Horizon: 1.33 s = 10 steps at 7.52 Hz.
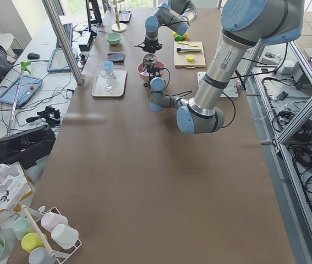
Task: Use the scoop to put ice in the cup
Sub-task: 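Drag the scoop through the ice and lift it out with the right gripper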
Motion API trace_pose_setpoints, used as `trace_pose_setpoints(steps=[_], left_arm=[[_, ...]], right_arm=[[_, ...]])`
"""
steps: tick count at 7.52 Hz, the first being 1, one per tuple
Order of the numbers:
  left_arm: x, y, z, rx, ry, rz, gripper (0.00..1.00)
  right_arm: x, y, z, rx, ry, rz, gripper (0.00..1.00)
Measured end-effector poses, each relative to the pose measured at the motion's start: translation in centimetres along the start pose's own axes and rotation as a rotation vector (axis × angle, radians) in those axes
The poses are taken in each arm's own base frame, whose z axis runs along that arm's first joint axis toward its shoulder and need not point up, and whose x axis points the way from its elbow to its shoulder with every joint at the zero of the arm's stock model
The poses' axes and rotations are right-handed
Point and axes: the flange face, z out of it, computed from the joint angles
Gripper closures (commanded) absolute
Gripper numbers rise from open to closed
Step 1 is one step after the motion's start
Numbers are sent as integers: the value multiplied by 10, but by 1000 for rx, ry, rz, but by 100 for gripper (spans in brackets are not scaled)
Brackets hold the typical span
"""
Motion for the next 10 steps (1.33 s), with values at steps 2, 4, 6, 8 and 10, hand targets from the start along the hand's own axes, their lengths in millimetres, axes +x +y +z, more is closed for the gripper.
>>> trace_pose_setpoints(steps=[2, 4, 6, 8, 10], left_arm=[[0, 0, 0, 0, 0, 0, 2], [0, 0, 0, 0, 0, 0, 2], [1, 1, 1, -1, 1, 0, 2], [1, 1, 1, -2, 2, -1, 2], [2, 1, 2, -2, 2, 0, 2]], right_arm=[[-4, -3, -9, 100, -2, 47, 100], [-5, 2, -6, 163, 4, 76, 100], [-6, 6, 4, 195, 8, 109, 100], [-7, 15, 11, 251, 16, 127, 100], [-18, 42, 9, 354, 18, 115, 100]])
